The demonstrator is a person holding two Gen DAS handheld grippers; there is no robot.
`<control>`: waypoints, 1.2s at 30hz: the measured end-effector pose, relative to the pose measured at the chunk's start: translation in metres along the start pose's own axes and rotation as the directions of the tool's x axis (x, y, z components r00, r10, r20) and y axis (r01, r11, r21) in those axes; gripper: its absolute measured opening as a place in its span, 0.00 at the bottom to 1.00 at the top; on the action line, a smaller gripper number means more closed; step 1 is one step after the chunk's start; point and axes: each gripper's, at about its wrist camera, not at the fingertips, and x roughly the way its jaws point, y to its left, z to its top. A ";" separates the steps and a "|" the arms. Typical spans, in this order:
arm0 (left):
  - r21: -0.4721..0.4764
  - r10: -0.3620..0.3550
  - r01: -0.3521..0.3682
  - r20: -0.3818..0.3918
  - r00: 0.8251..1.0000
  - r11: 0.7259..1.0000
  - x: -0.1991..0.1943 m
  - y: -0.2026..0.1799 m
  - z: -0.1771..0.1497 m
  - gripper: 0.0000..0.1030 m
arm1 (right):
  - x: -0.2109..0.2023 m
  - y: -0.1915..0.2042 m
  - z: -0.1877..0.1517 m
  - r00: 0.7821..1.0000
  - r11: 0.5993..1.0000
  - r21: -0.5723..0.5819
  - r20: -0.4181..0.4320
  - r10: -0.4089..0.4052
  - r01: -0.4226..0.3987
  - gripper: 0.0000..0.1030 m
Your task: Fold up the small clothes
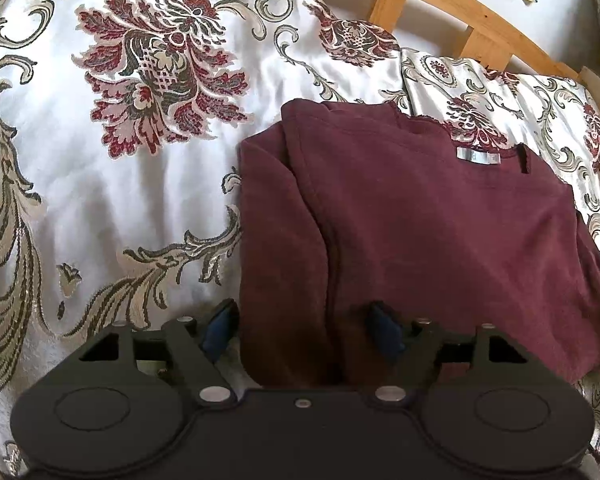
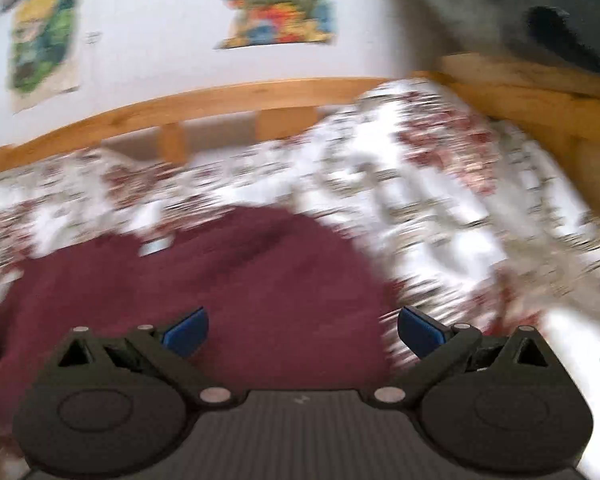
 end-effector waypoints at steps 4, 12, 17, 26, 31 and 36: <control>0.002 0.001 -0.001 0.001 1.000 1.000 0.000 0.000 0.000 0.75 | 0.034 -0.016 0.009 0.974 0.966 -0.137 -0.034 -0.224 0.217 1.00; -0.002 0.004 -0.004 0.005 1.000 1.000 0.001 0.002 0.000 0.80 | 0.046 -0.012 0.007 0.946 0.928 -0.202 -0.021 -0.322 0.312 1.00; -0.014 -0.003 0.004 0.009 1.000 1.000 -0.001 0.003 0.001 0.75 | 0.004 0.013 0.004 0.978 0.959 -0.192 0.023 -0.208 0.209 1.00; -0.046 -0.002 0.006 0.072 0.997 0.999 -0.024 -0.012 0.007 0.17 | -0.014 0.079 -0.027 0.998 0.942 -0.330 -0.039 0.052 -0.062 1.00; 0.062 0.034 -0.045 0.164 0.986 0.997 -0.051 -0.051 0.022 0.13 | -0.020 0.085 -0.029 0.995 0.933 -0.347 -0.036 0.092 -0.099 1.00; 0.222 -0.053 -0.005 0.254 0.966 0.975 -0.081 -0.115 0.042 0.12 | -0.035 0.072 -0.028 0.995 0.940 -0.326 -0.020 0.093 -0.095 1.00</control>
